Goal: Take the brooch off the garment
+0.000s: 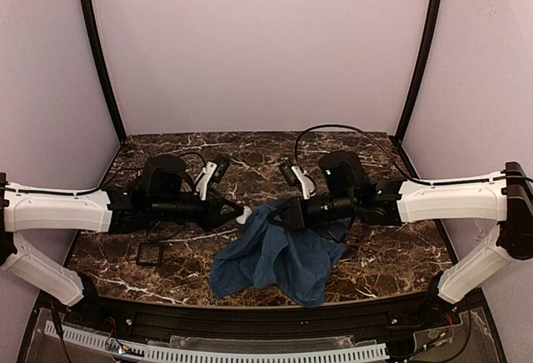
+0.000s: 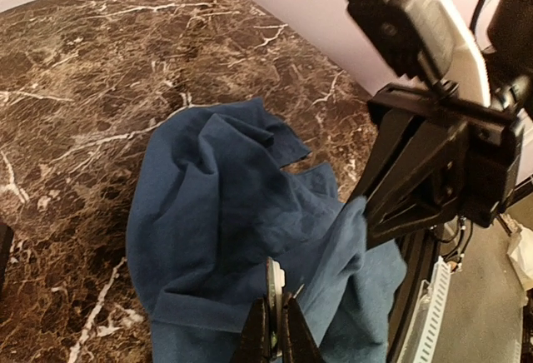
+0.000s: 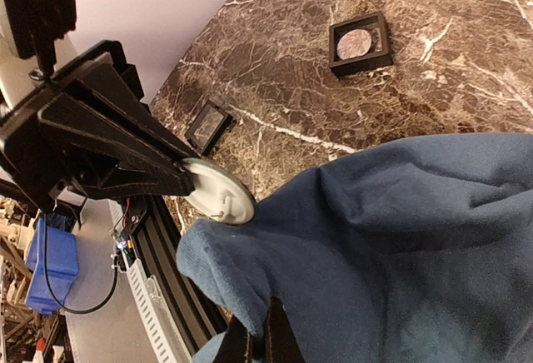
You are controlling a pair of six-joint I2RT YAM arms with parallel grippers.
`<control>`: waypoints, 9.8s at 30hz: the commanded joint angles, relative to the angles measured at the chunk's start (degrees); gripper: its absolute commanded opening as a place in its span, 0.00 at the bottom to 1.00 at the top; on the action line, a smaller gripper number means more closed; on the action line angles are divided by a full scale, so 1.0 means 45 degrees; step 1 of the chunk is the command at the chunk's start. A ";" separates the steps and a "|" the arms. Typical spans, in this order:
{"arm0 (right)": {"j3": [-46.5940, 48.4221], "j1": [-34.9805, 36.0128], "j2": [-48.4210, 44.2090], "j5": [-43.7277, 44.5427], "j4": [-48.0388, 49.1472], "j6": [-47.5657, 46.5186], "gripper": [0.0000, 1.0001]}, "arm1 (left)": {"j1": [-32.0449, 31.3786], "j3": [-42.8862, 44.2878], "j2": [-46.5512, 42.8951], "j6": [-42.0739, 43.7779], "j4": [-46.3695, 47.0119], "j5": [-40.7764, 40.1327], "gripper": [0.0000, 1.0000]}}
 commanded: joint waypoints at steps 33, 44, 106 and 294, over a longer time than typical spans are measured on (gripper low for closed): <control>-0.0438 -0.6018 -0.4265 0.4296 -0.4292 -0.0955 0.63 | 0.1934 -0.1125 -0.2683 -0.3620 0.2060 0.1497 0.01; -0.2201 -0.5430 -0.7185 -0.0169 -0.0908 -0.1401 0.90 | 0.1966 -0.1298 -0.2166 -0.4819 0.5355 0.3495 0.01; 0.1599 0.0315 0.1077 -0.4757 0.6831 0.0750 0.19 | 0.1929 -0.1574 -0.1176 -0.5796 0.8084 0.6331 0.01; -0.0018 -0.7463 -0.4891 0.4916 -0.4893 -0.1456 0.90 | 0.3020 -0.2508 -0.3163 -0.5940 -1.1001 -0.6938 0.18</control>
